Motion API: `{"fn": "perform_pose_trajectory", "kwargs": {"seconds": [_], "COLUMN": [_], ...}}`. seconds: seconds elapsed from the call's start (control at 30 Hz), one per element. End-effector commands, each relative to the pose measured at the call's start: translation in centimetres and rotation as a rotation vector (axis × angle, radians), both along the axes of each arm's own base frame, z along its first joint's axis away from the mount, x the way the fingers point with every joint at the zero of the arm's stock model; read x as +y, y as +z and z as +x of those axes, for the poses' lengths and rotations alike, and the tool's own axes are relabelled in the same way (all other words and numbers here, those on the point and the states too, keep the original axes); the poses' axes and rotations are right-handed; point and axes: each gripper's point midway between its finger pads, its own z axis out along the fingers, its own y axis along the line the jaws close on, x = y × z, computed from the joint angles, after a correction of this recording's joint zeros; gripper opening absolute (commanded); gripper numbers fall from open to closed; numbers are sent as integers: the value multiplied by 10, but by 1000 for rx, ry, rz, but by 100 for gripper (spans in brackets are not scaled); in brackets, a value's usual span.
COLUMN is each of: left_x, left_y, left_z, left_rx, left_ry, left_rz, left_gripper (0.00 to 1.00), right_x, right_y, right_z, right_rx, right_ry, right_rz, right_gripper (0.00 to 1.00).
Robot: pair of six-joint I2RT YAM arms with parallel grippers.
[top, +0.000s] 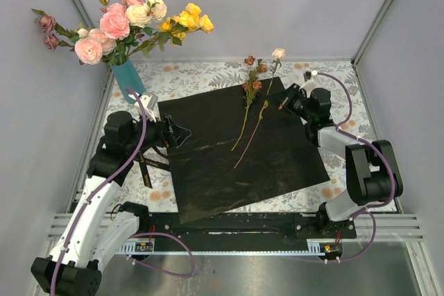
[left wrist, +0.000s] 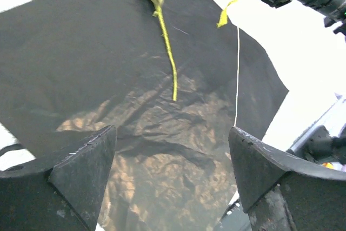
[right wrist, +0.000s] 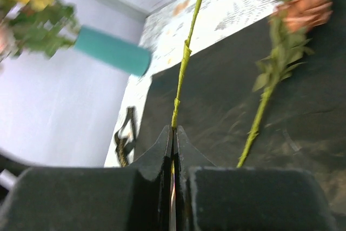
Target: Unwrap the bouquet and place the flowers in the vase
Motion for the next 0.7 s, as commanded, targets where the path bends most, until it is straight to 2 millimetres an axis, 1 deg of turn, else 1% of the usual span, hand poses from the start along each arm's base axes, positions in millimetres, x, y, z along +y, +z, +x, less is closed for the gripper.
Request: {"fn": "perform_pose_trajectory", "kwargs": {"seconds": [0.0,0.1,0.2,0.33,0.43,0.47,0.57,0.67], "left_x": [-33,-46,-60,-82,-98,-103,-114,-123], "left_y": [43,58,73,90,101,102,108,116], "left_z": [-16,-23,-28,-36,-41,-44,-45,-45], "left_rx": [-36,-43,-48,-44,-49,-45,-60,-78], "left_ry": [-178,-231,-282,-350,-393,-401,-418,-431], "left_rz": [-172,-246,-306,-362,-384,-387,-410,-449], "left_gripper": [85,84,82,78,75,75,73,69], "right_x": [35,54,80,110,124,125,133,139], "right_y": [56,75,92,111,123,128,136,138], "right_z": [-62,-99,-139,-185,-208,-214,-226,-238], "right_rx": [-241,-316,-399,-502,-542,-557,-579,-582], "right_ry": [293,404,516,637,687,698,729,766], "right_rz": [74,123,154,165,175,177,176,178], "right_gripper": [0,0,0,0,0,0,0,0]}}
